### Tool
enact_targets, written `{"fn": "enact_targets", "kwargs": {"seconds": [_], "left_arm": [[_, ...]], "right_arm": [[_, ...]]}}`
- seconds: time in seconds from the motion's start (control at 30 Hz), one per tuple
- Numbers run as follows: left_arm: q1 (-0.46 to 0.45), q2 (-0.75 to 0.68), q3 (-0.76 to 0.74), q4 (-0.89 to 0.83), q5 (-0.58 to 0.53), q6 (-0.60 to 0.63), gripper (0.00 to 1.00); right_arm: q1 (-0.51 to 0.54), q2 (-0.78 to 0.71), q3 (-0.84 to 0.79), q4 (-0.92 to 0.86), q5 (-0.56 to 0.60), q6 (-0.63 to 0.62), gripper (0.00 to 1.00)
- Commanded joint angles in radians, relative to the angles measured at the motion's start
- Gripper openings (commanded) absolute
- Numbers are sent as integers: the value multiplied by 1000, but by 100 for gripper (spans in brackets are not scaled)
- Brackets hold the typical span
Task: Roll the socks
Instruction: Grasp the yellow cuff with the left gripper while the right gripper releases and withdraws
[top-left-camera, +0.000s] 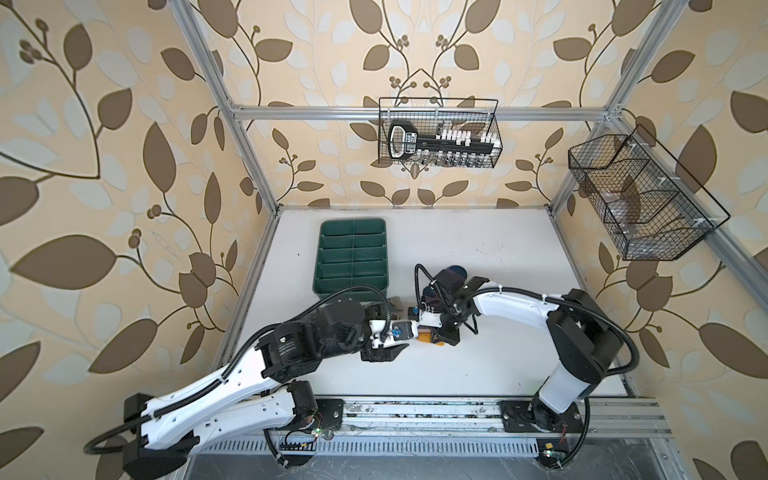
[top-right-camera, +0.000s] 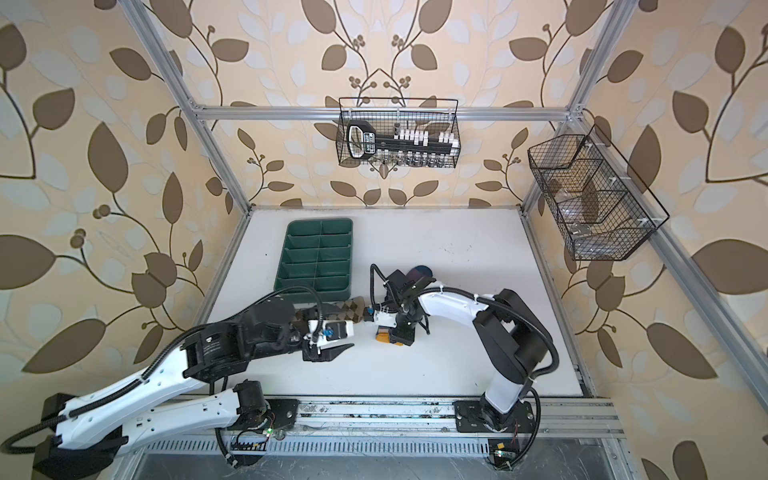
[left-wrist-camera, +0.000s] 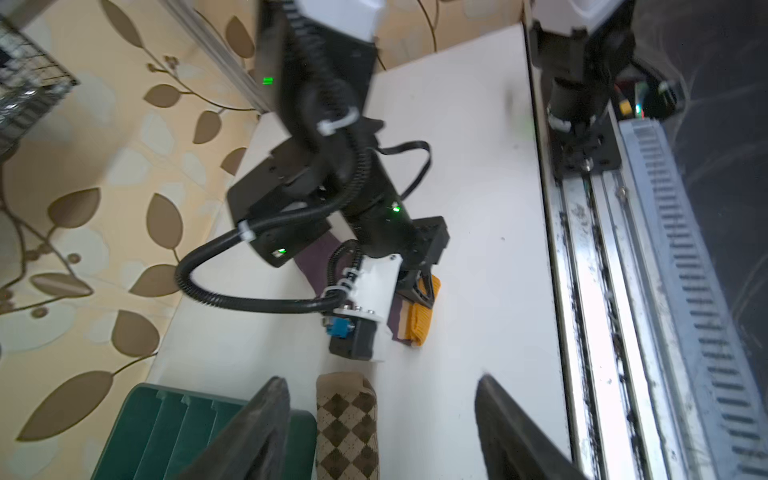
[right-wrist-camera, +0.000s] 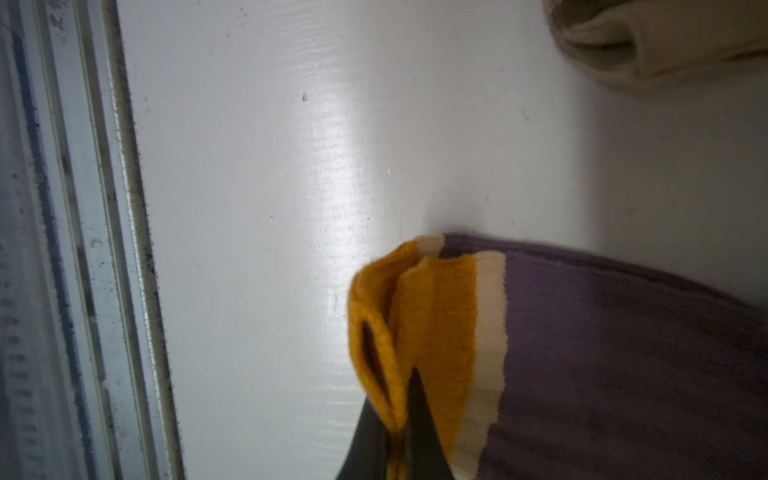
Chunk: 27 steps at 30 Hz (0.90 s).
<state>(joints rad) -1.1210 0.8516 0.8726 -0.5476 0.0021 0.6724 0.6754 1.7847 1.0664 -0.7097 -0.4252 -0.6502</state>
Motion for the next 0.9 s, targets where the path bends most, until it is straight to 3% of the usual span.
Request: {"fn": "enact_targets", "kwargs": {"seconds": [0.0,0.23,0.4,0.5,0.67,0.87], "left_arm": [[-96,88,-70,49,-197,154,60],[-131,261,-273,424,-199,162,50],[-128,409,-329,669,-301,136,40],[-103,489,-303,704,-317,97,37],[-76,550,-280,739,-310,77,38],[-44,632,-246,758,-277,23,54]], "right_arm": [[-42,96,61,-151,-177,-53,0],[-66,172,99,-176,-163,-65,0],[-67,157,96,-174,-164,-71,0],[-67,142,92,-175,-166,-80,0],[-60,119,81,-166,-157,-83,0],[-50,106,73,-160,-143,-85,0]]}}
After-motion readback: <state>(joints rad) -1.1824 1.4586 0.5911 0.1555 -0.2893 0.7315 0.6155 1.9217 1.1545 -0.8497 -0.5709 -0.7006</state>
